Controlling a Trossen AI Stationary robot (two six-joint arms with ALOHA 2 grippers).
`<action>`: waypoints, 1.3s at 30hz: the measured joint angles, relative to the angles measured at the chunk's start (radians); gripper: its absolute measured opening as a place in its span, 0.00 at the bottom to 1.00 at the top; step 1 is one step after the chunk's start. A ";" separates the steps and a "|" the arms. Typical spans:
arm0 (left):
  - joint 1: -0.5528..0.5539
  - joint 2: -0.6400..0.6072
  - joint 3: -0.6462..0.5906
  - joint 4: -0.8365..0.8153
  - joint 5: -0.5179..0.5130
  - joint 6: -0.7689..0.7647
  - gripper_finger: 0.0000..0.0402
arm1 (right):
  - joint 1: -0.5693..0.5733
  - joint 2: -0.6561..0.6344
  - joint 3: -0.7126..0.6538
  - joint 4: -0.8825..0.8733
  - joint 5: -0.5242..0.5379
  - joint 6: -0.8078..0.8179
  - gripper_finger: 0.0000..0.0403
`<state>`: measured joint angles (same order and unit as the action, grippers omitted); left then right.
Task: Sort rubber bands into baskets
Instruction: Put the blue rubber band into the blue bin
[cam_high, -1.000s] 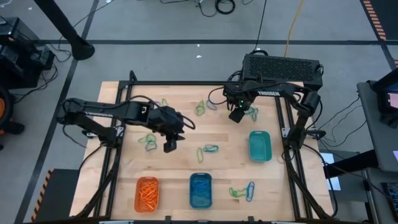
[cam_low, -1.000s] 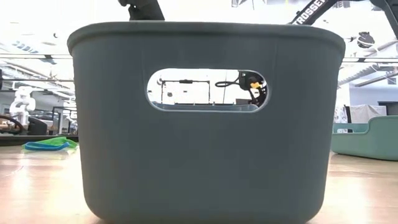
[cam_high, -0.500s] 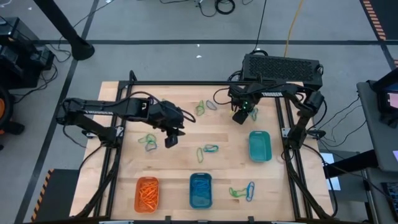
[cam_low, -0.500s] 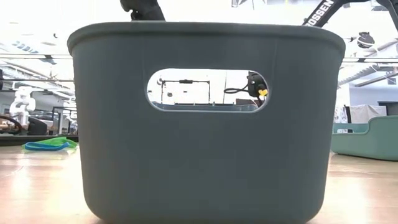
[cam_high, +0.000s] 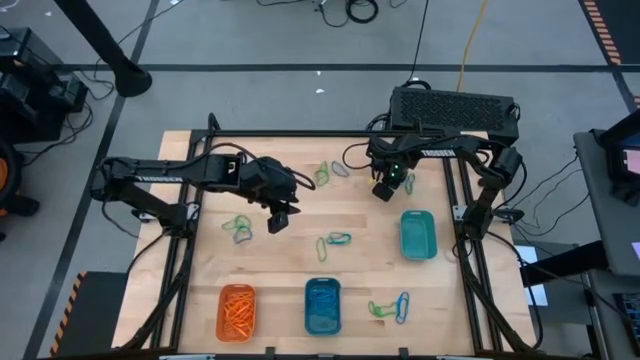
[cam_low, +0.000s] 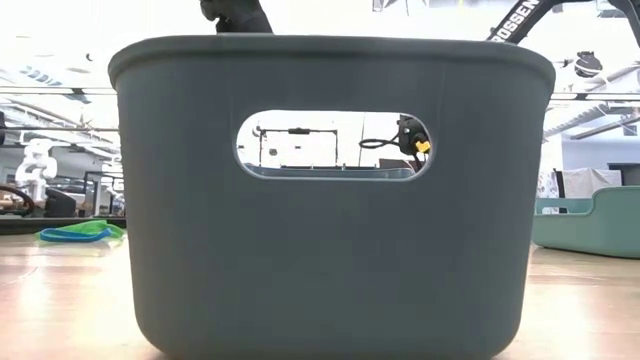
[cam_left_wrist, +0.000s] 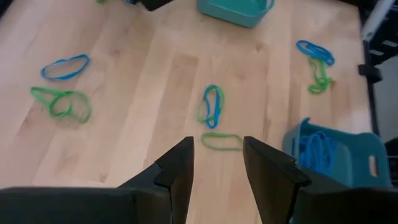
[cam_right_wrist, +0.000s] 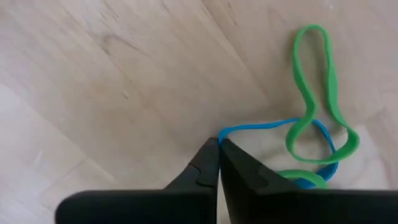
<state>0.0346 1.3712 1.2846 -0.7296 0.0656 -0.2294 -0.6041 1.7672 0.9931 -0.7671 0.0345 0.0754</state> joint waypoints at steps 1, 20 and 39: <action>-0.005 0.000 0.000 0.007 0.008 0.001 0.36 | 0.000 -0.013 0.003 -0.008 -0.010 0.005 0.01; -0.004 -0.002 -0.419 1.103 0.108 -0.132 0.36 | 0.197 -0.574 0.014 0.211 -0.563 0.361 0.00; -0.011 0.148 -0.418 1.432 -0.016 -0.175 0.36 | 0.483 -0.617 0.016 0.697 -0.302 0.658 0.00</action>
<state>0.0238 1.5192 0.8665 0.7027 0.0501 -0.4048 -0.1208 1.1498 1.0092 -0.0698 -0.2678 0.7336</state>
